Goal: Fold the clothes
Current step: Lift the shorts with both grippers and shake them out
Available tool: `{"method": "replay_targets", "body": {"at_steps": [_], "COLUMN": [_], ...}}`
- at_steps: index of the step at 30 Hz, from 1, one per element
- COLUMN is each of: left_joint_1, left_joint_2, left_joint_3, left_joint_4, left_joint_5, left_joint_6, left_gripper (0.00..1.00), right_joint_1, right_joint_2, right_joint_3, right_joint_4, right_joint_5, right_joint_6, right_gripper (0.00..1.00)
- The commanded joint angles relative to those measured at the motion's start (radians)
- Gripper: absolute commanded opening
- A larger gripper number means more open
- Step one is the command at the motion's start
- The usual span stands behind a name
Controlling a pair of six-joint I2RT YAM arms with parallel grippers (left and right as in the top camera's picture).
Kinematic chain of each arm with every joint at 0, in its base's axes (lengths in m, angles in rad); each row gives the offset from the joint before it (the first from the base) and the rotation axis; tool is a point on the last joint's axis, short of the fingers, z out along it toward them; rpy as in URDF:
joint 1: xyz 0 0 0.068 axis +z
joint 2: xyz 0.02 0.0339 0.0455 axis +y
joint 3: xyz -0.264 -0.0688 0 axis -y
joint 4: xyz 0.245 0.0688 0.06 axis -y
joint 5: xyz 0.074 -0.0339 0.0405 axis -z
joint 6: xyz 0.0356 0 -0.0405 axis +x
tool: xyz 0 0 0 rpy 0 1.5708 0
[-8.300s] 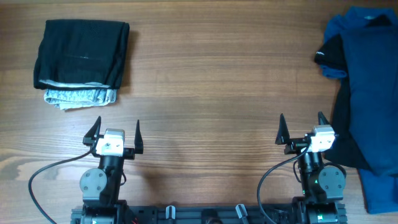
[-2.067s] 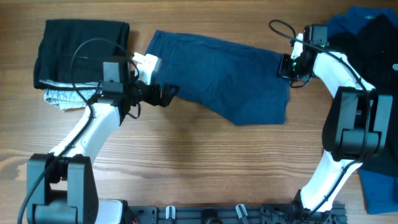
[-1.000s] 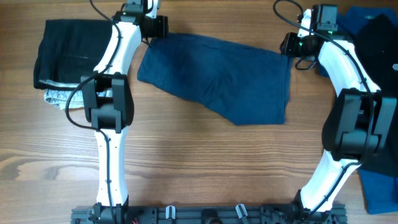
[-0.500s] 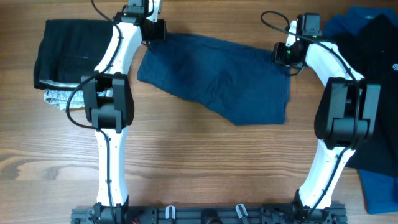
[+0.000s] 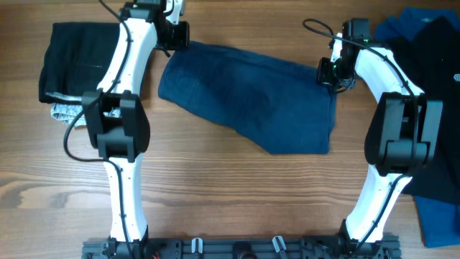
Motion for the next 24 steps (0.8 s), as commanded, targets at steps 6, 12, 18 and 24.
{"method": "replay_targets", "body": {"at_steps": [6,12,18,24], "left_joint_1": [-0.05,-0.109,-0.108,-0.108], "left_joint_2": [0.023,0.112,0.139,0.186], "left_joint_3": [-0.024,-0.04,-0.04,-0.04], "left_joint_4": [-0.095,-0.077,-0.018,0.016], "left_joint_5": [0.013,0.012,-0.071,-0.072], "left_joint_6": [-0.051,-0.051,-0.05,-0.05], "left_gripper": [0.04,0.04,0.04,0.04], "right_joint_1": [0.003,0.003,0.003,0.003], "right_joint_2": [-0.026,-0.003,-0.002,0.037], "right_joint_3": [0.012,-0.059,-0.121,-0.152], "right_joint_4": [-0.117,-0.105,-0.029,0.014], "right_joint_5": [-0.003,0.113,0.113,0.117], "right_joint_6": [0.126,0.129,0.125,0.146], "right_gripper": [0.04,0.05,0.04,0.04]}}
